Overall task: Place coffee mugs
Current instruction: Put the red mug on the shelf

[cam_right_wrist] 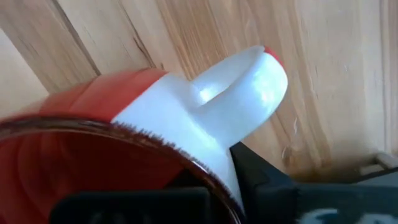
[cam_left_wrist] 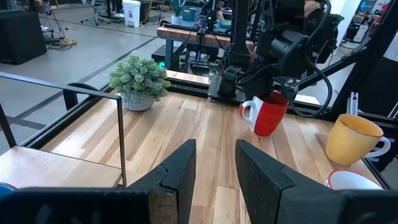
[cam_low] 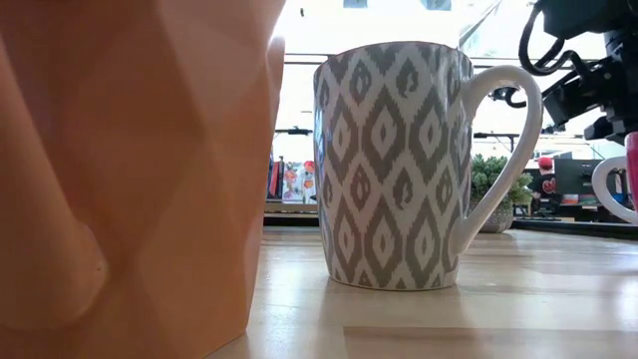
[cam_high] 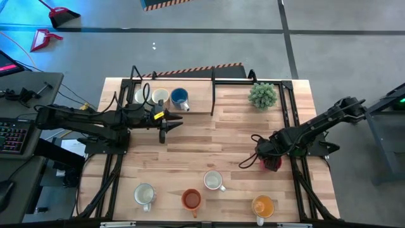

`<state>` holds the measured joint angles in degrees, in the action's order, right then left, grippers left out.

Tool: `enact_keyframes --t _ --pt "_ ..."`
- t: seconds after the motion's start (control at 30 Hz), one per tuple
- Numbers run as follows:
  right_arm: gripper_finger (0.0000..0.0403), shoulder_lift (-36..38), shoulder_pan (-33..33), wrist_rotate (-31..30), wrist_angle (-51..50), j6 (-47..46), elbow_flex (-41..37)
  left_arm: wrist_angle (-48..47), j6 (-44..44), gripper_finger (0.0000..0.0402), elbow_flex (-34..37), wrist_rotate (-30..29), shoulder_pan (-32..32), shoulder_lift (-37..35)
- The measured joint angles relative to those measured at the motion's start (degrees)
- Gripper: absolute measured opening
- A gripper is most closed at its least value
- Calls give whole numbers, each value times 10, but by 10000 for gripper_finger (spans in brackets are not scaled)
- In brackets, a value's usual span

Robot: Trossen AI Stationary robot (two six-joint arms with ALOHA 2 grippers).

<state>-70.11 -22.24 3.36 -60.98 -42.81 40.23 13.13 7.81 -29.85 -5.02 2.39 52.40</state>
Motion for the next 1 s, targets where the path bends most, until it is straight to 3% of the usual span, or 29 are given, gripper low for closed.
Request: enact_keyframes --t 0.37,0.5,0.73,1.0 --pt "1 0 -4 -49 17 8 15 -4 -6 101 0 -1 0 0" --pt "1 9 -4 -57 1 6 42 -48 -6 101 0 -11 0 0" --pt "0 31 18 -144 -25 -1 140 -59 -20 101 0 -14 0 -4" --pt "0 -3 93 -202 -44 96 284 -114 -26 101 0 0 0 -46"
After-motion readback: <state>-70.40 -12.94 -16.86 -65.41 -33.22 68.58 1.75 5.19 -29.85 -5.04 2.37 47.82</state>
